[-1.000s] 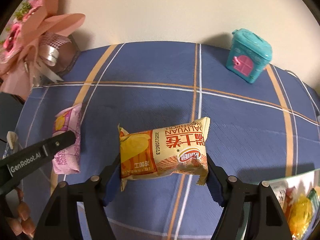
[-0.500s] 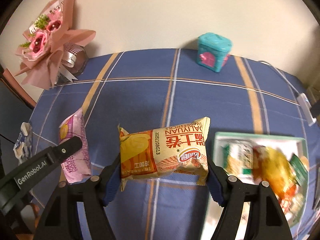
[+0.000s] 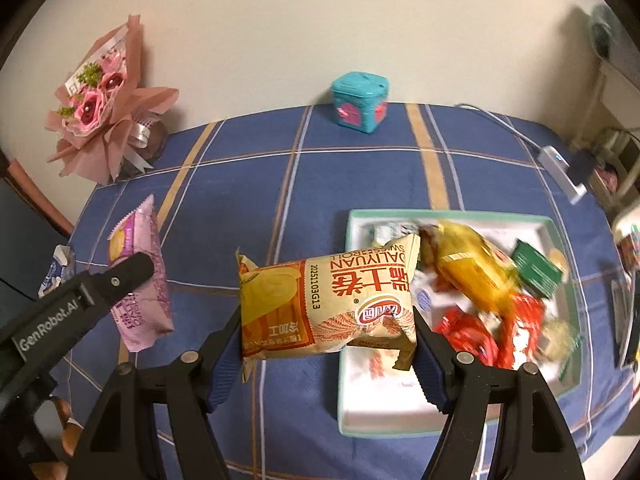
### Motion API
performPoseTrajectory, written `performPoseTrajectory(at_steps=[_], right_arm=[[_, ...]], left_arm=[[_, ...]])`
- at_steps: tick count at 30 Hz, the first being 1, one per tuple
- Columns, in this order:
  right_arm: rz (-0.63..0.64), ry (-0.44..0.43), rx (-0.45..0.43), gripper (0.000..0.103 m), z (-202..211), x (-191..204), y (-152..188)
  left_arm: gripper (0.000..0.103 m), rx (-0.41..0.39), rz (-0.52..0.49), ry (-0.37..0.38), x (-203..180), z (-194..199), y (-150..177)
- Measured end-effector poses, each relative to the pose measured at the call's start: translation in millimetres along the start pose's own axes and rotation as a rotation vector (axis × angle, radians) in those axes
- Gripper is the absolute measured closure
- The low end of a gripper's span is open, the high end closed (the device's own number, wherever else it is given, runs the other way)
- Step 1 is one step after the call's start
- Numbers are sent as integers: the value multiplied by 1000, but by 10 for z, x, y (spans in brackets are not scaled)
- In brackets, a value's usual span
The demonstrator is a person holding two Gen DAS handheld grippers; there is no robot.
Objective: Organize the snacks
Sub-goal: 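Carry both roll packets over the tray and open both grippers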
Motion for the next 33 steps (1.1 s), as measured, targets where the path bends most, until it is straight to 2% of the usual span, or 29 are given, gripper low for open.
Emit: performPoseTrajectory(at_steps=[9, 18, 23, 29, 33], right_arm=[[-44, 71, 36, 27, 88, -354, 118], [-237, 191, 75, 27, 81, -1214, 117], [-315, 223, 72, 27, 158, -1563, 143], [-361, 233, 82, 27, 177, -1772, 180], [-375, 230, 91, 26, 172, -1808, 215]], left_arm=[[66, 15, -63, 52, -357, 60, 173], [66, 86, -173, 105, -834, -88, 436], [66, 127, -252, 141, -1123, -142, 631], [66, 171, -324, 174, -1397, -177, 870], [66, 199, -346, 162, -1445, -245, 968]])
Point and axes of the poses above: each gripper's, at about its wrist camera, not at the fingertips, and z roughly against the way its jaws point, x to its left, y to its underside, the point moved 5 cm from there along -z, roughly the way its jaws point, and after that the axes turned 7 degrees about -x, right-handed, at the moved point
